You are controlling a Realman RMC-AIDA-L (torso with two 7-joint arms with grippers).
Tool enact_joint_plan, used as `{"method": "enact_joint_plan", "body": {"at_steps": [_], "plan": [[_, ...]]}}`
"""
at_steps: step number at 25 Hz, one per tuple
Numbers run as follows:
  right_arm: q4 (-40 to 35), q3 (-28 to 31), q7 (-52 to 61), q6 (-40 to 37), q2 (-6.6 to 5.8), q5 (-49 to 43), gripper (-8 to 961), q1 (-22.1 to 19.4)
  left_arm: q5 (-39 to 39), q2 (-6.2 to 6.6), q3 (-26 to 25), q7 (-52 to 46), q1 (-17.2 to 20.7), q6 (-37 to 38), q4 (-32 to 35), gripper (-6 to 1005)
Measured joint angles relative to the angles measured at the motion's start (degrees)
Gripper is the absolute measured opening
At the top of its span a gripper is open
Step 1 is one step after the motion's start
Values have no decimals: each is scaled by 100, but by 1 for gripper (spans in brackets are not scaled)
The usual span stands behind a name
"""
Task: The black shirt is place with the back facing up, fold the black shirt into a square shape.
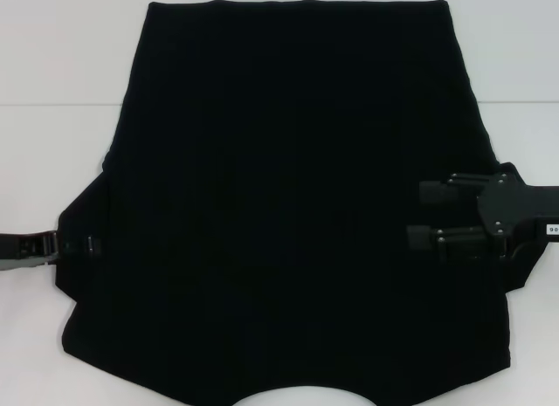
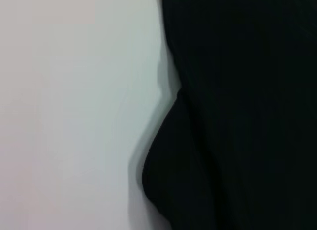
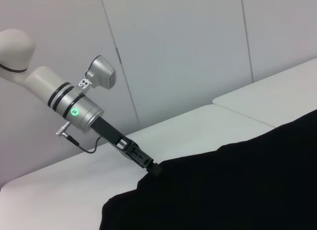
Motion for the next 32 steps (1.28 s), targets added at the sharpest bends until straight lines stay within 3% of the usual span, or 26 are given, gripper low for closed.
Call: {"method": "enact_joint_plan", "body": {"at_steps": [1, 21, 26, 32], "plan": [[0, 0, 5, -1, -3, 0, 882, 0, 0, 0, 0, 6, -6, -5, 1, 846], [0, 61, 9, -10, -16, 7, 882, 0, 70, 17, 31, 12, -30, -74, 13, 113], [0, 62, 9, -2, -15, 9, 881, 0, 79, 17, 12, 12, -33, -80, 29, 2], [0, 67, 9, 3, -4, 9, 881, -6, 80, 19, -103, 14, 0, -138, 163, 2]]}}
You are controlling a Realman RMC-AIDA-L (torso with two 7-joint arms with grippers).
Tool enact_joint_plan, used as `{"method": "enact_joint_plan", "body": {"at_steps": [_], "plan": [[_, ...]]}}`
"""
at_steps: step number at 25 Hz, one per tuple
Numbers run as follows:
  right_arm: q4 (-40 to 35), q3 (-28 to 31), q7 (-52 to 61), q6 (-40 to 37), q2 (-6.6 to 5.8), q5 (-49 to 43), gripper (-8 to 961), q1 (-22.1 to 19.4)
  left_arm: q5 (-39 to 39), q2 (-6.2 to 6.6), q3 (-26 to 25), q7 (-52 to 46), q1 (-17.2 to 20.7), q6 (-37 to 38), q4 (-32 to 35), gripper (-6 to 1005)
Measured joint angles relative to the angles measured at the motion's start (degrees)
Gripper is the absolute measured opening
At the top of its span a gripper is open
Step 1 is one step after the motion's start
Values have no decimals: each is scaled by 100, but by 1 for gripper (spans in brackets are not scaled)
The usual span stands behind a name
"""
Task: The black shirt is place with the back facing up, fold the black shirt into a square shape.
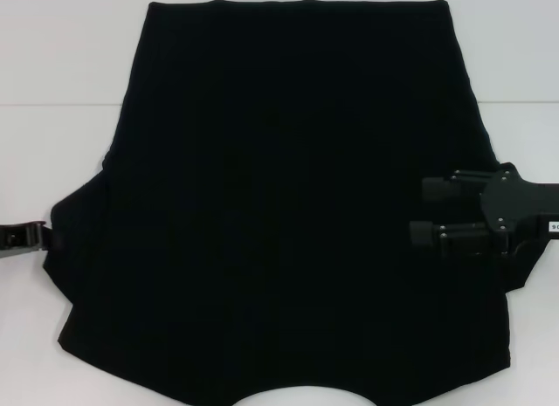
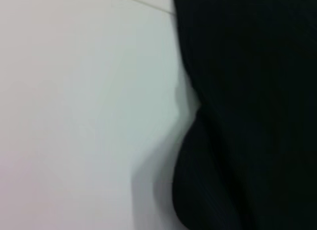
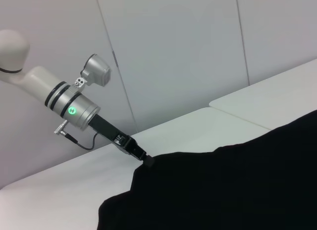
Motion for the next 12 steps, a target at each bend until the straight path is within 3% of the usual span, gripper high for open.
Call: {"method": "enact_joint_plan", "body": {"at_steps": [12], "plan": [[8, 62, 0, 3, 26, 0, 881, 2, 5, 42, -460, 78, 162, 32, 225, 3]]}}
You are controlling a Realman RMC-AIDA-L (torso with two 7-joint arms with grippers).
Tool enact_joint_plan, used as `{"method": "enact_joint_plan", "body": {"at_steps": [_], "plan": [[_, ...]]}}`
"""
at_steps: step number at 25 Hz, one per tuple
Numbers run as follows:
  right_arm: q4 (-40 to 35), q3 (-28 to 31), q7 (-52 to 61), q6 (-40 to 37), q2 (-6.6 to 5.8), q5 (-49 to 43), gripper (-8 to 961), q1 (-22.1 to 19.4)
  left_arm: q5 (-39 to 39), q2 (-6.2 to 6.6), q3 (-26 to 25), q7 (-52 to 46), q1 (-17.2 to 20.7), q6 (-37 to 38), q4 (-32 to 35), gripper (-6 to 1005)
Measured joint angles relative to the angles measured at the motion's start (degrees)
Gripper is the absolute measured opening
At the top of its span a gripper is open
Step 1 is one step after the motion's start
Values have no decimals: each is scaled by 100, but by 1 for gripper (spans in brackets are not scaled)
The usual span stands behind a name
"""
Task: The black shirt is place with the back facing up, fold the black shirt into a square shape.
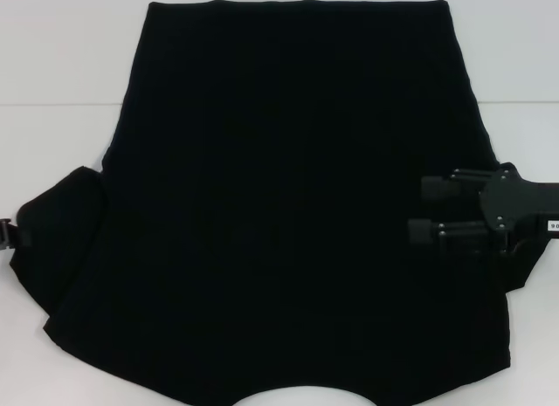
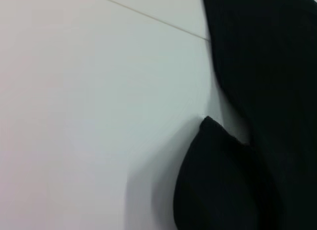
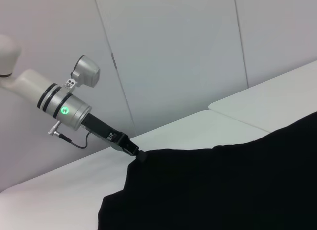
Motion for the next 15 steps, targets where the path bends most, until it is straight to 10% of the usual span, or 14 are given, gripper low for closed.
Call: {"method": "enact_joint_plan", "body": {"at_steps": [15], "plan": [[-9, 89, 0, 3, 7, 0, 881, 87, -5, 25, -212, 2, 102, -22, 119, 4]]}}
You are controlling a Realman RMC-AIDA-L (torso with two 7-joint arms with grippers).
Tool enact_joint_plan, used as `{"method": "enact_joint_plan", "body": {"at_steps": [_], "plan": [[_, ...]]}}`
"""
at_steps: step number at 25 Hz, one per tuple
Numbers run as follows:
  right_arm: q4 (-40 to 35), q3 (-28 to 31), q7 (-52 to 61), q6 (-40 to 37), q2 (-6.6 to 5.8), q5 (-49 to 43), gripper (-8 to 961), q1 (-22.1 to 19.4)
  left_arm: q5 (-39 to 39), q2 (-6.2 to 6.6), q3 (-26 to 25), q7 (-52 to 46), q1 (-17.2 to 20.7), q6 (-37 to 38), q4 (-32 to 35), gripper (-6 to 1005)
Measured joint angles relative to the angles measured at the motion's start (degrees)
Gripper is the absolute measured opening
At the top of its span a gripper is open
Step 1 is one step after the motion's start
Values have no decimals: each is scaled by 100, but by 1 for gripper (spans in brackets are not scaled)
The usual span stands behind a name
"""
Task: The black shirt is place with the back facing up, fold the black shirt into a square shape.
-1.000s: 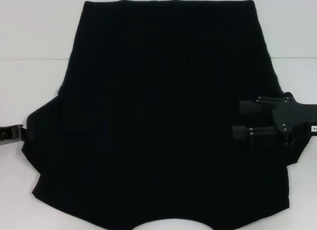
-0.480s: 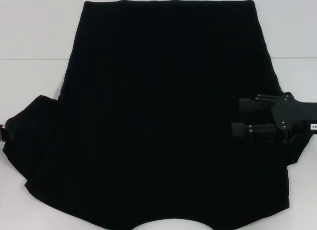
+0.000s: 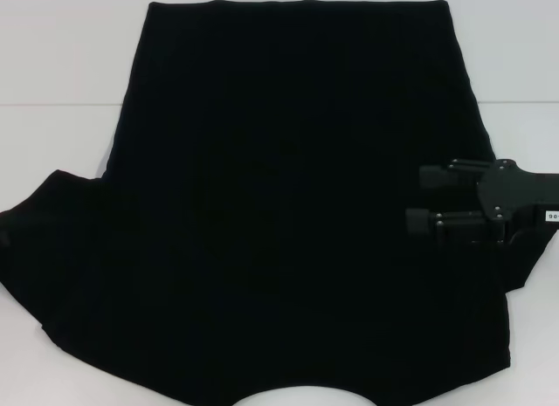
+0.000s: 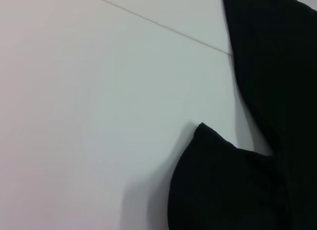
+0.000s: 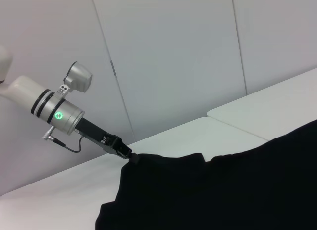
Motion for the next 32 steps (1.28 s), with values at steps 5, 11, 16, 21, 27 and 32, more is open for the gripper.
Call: {"method": "enact_joint_plan", "body": {"at_steps": [5, 11, 16, 21, 27, 32], "plan": [[0, 7, 0, 3, 0, 0, 882, 7, -2, 16, -4, 3, 8, -20, 26, 4], [0, 21, 0, 20, 0, 0, 882, 16, 7, 21, -25, 6, 24, -25, 41, 4], [8, 31, 0, 47, 0, 0, 882, 21, 13, 21, -202, 59, 67, -19, 49, 5], [9, 31, 0, 51, 3, 0, 881, 50, 16, 24, -257, 118, 97, 14, 51, 5], [5, 29, 0, 50, 29, 0, 881, 59, -43, 28, -276, 162, 84, 81, 33, 5], [1, 29, 0, 49, 42, 0, 881, 55, -72, 28, -243, 167, -6, 179, 0, 6]]}}
